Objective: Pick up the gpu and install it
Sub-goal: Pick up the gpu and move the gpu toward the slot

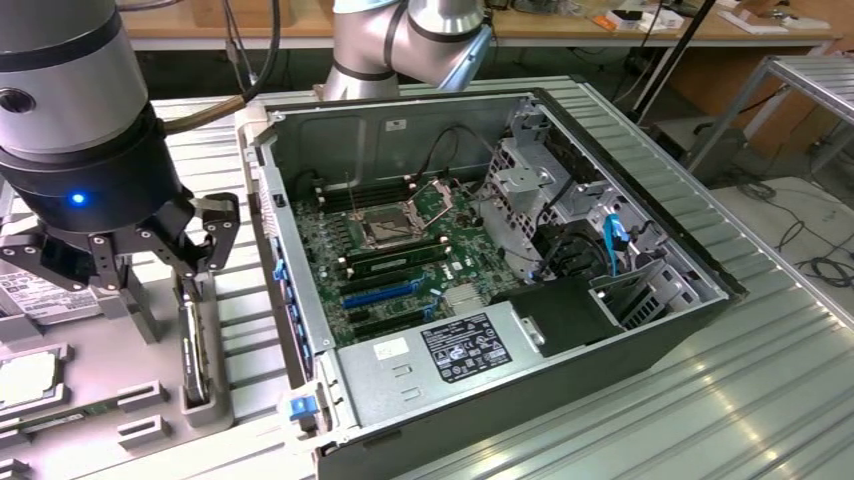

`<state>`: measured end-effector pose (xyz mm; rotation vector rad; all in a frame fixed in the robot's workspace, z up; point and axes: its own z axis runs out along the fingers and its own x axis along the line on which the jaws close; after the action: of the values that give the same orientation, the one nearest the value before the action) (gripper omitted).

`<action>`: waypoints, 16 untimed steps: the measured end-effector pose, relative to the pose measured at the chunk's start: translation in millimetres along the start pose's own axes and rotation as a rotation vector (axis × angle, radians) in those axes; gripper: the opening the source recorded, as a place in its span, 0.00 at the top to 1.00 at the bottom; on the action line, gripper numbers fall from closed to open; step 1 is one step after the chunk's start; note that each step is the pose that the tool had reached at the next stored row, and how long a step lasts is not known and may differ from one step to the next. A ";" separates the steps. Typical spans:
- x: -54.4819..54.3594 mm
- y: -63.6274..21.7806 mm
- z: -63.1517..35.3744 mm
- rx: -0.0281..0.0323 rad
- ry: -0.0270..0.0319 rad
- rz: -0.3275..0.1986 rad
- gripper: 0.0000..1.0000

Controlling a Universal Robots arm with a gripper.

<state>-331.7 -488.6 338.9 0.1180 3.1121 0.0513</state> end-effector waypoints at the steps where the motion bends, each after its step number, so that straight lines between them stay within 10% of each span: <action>1: 0.0 -0.1 0.9 0.0000 -0.0003 0.000 0.52; 16: 2.2 -3.0 29.9 0.0000 -0.0063 0.000 0.52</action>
<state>-333.2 -490.5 308.9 0.1177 3.1058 0.0509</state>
